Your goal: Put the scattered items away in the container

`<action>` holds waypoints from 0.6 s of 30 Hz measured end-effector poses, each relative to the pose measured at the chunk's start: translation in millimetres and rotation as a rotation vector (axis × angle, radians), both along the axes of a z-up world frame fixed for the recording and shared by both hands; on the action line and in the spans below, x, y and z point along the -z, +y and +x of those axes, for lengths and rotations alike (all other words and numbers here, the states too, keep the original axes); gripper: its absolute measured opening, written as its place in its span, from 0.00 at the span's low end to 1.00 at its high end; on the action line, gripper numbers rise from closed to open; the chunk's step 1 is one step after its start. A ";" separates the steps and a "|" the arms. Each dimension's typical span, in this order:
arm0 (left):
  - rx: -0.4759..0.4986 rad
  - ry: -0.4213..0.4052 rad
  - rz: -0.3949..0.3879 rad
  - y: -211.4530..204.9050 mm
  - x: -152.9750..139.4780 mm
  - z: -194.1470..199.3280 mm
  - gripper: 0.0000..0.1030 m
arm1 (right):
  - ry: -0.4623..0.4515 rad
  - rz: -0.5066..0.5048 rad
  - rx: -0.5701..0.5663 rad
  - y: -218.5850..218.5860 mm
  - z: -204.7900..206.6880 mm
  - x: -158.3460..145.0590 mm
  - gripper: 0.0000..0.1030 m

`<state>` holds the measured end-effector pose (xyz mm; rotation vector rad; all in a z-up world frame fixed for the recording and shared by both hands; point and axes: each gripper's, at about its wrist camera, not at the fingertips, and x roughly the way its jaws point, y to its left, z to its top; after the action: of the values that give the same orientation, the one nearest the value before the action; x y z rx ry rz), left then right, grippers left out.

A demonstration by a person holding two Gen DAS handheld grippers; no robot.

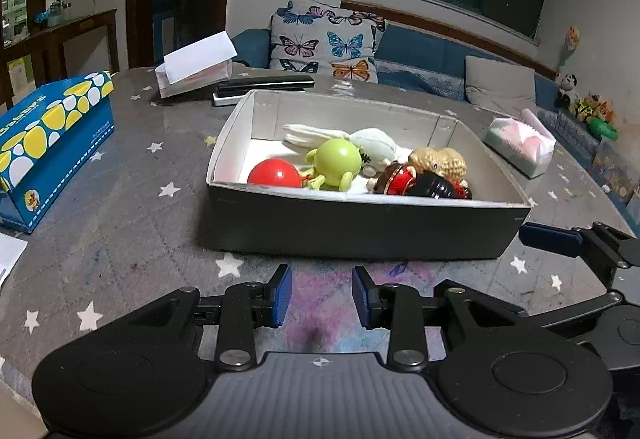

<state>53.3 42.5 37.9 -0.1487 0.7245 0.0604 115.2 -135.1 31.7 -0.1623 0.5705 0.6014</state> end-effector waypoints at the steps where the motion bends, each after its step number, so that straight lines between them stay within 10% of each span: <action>1: -0.003 0.001 0.009 -0.4 1.1 -0.4 0.34 | 0.001 0.000 0.002 -0.4 -0.8 1.4 1.00; 18: -0.044 0.001 0.090 -3.3 11.0 -1.1 0.34 | 0.060 0.007 0.073 -2.4 2.7 20.8 1.00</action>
<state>52.2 39.3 27.0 -0.0786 0.7182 0.1349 117.9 -137.5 10.9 -0.1164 0.6300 0.5390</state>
